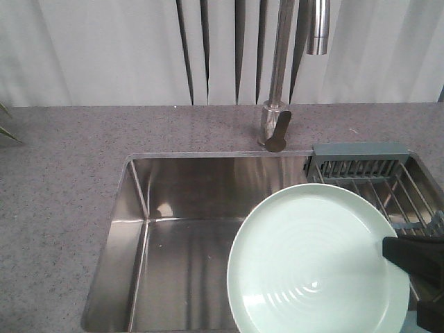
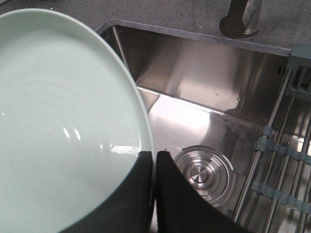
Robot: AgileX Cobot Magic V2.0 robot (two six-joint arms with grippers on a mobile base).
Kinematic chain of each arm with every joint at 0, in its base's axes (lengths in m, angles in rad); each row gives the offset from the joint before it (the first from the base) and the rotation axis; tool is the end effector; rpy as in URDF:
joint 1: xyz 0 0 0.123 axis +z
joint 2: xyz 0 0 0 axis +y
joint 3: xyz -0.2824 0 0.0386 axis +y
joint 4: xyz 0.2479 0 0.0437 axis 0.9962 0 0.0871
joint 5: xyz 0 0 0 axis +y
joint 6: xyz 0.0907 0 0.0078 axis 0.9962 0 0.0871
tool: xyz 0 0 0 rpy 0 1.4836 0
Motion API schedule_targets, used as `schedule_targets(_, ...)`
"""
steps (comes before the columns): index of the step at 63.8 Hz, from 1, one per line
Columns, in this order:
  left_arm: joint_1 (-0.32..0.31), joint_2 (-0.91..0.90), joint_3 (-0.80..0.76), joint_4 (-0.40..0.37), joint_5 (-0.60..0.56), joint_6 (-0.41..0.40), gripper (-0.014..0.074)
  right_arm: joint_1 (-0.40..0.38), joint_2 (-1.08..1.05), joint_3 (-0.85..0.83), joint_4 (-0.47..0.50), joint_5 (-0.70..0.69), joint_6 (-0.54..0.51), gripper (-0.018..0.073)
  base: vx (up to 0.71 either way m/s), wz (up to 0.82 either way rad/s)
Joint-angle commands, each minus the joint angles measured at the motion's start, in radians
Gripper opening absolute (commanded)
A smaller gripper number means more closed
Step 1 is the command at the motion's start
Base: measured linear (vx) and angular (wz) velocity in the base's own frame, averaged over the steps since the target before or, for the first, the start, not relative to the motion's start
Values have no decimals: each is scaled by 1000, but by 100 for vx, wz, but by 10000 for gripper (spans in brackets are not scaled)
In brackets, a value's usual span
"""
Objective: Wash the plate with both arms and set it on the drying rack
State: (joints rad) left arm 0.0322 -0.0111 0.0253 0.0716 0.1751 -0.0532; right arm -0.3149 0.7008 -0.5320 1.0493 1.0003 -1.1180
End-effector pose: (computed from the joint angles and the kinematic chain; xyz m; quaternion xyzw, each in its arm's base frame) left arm 0.0562 0.0030 0.1893 -0.0097 0.7421 0.0212 0.6699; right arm 0.1219 0.0302 0.2940 -0.1805 0.8357 0.2203 0.4696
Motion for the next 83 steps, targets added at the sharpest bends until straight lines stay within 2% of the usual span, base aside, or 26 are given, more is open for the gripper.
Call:
schedule_targets(1,-3,-14,-25,-2,-72,-9,-6,-6,-1,-25,62,-12,-9,-1,0,0)
schedule_targets(25,-3,-14,-25,-2,-75,-9,-6,-6,-1,-25,62,-12,-9,-1,0,0)
schedule_targets(30,-3,-14,-25,-26,-90,-29,-6,-6,-1,-25,62,-12,-9,-1,0,0)
schedule_targets(40,-3,-14,-25,-221,-133,-206,-6,-6,-1,-25,62,-12,-9,-1,0,0)
schedule_targets(44,-3,-14,-25,-272,-132,-257,-6,-6,-1,-25,62,-12,-9,-1,0,0)
schedule_targets(48,-3,-14,-25,-298,-132,-262,-6,-6,-1,-25,62,-12,-9,-1,0,0)
schedule_targets(58,-3,-14,-32,-302,-164,-263,-6,-6,-1,-25,62,-12,-9,-1,0,0)
schedule_targets(64,-3,-14,-32,-370,-232,-303,-6,-6,-1,-25,62,-12,-9,-1,0,0)
schedule_targets(70,-3,-14,-32,-518,-306,-419,-6,-6,-1,-25,62,-12,-9,-1,0,0)
schedule_targets(76,-3,-14,-39,-682,-368,-574,-6,-6,-1,-25,62,-12,-9,-1,0,0)
schedule_targets(79,-3,-14,-57,-720,-380,-633,-6,-6,-1,-25,62,-12,-9,-1,0,0)
schedule_targets(83,-3,-14,-106,-712,-394,-677,-6,-6,-1,-25,62,-12,-9,-1,0,0)
